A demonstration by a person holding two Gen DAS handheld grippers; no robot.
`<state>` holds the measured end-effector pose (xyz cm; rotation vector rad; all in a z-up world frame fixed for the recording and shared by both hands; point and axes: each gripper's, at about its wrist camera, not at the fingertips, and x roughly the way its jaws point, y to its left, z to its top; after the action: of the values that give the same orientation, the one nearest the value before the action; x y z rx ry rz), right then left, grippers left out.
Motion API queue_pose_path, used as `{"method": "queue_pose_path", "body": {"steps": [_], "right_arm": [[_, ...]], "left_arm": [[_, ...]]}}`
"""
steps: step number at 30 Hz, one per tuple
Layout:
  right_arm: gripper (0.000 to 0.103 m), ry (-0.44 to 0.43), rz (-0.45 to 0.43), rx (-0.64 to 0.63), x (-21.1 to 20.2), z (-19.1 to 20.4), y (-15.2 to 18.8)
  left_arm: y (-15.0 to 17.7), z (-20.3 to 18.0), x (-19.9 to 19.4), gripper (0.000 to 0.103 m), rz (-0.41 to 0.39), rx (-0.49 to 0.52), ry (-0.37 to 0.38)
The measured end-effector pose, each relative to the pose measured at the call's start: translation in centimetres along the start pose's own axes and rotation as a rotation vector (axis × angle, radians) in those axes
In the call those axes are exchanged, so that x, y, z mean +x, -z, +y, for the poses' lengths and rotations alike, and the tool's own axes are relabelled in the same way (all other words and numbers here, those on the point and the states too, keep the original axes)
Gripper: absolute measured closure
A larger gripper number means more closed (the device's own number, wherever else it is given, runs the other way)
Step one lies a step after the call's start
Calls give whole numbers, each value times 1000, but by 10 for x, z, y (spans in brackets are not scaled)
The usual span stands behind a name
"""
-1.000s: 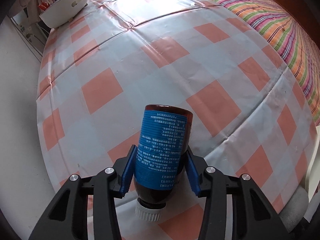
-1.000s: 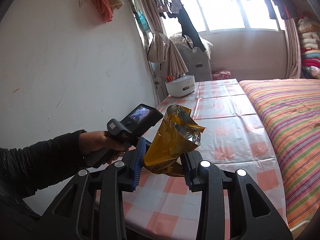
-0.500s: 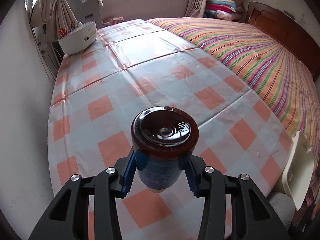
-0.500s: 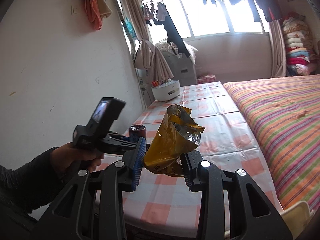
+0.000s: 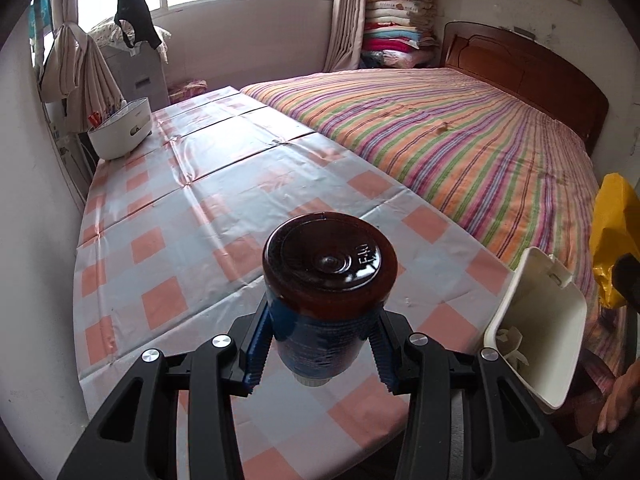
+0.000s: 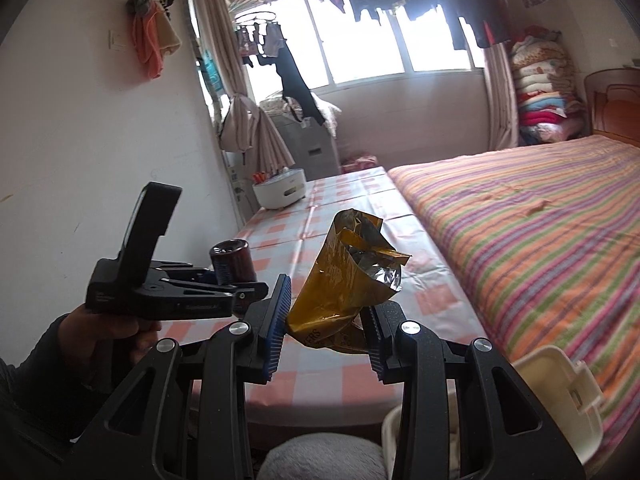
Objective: Collect trash
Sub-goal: 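Carry the wrapper over the cream bin and open the right tool while the left holds the bottle, then move the brown bottle over the cream bin and open the left tool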
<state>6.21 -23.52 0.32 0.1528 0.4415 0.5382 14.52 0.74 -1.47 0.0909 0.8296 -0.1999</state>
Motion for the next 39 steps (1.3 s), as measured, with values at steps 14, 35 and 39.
{"method": "queue_pose_path", "body": {"steps": [14, 35, 39], "right_arm": [[69, 194, -25, 74, -54, -48, 23], [39, 254, -142, 99, -91, -61, 17], [38, 283, -184, 115, -110, -69, 16]], "left_arm": [[3, -83, -22, 60, -38, 118, 116], [3, -136, -38, 60, -51, 207, 170], [2, -151, -38, 60, -49, 230, 192]]}}
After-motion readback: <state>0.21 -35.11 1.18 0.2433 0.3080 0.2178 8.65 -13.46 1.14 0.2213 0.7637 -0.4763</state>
